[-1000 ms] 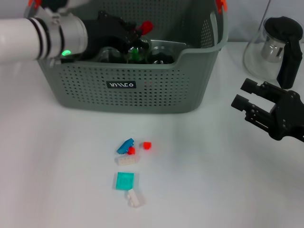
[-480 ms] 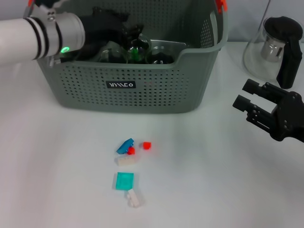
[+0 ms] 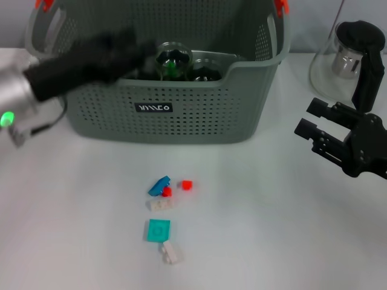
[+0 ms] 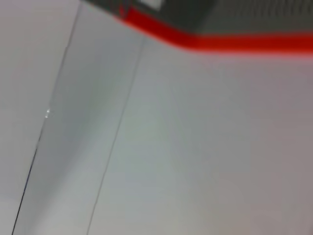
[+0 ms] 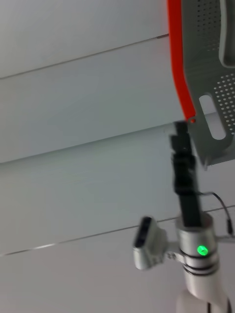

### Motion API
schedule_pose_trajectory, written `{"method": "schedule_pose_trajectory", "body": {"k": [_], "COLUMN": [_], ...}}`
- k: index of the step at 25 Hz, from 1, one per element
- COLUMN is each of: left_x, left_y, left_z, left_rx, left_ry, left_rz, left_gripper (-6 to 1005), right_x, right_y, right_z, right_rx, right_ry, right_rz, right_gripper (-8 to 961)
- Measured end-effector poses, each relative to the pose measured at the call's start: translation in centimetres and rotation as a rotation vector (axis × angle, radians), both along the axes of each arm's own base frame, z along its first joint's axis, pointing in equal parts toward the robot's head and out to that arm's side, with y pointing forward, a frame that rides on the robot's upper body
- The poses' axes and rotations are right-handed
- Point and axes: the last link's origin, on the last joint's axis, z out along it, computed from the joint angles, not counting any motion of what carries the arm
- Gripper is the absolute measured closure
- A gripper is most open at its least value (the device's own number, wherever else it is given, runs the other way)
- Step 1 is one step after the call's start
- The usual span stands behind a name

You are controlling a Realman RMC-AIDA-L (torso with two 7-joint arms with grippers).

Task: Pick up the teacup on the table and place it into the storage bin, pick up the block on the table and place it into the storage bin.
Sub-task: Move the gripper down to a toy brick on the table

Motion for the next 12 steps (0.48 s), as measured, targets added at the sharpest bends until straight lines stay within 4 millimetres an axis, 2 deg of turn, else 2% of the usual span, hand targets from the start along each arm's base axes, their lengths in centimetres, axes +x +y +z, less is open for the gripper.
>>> {"method": "schedule_pose_trajectory", "body": {"k": [4, 8, 12], "left_x": [-2.1, -3.3, -4.7], "left_y": [-2.5, -4.0, -6.4], "left_z": [-0.3, -0.6, -2.5], "left_rx": [-0.037, -0.067, -0.068], "left_ry": [-0.005, 0.021, 0.150], "left_rz": [0.035, 0.040, -0.054], "left_gripper": [327, 336, 346], "right_x": [-0.1, -0.1, 0.0], "right_y": [0.0, 0.0, 0.0], "right_z": [0.0, -0.1, -0.1], "right_rx": [0.000, -0.002, -0.002], "right_ry": [0.000, 0.002, 0.002], "right_rz": [0.001, 0.000, -0.003], "right_gripper": [376, 376, 376]}}
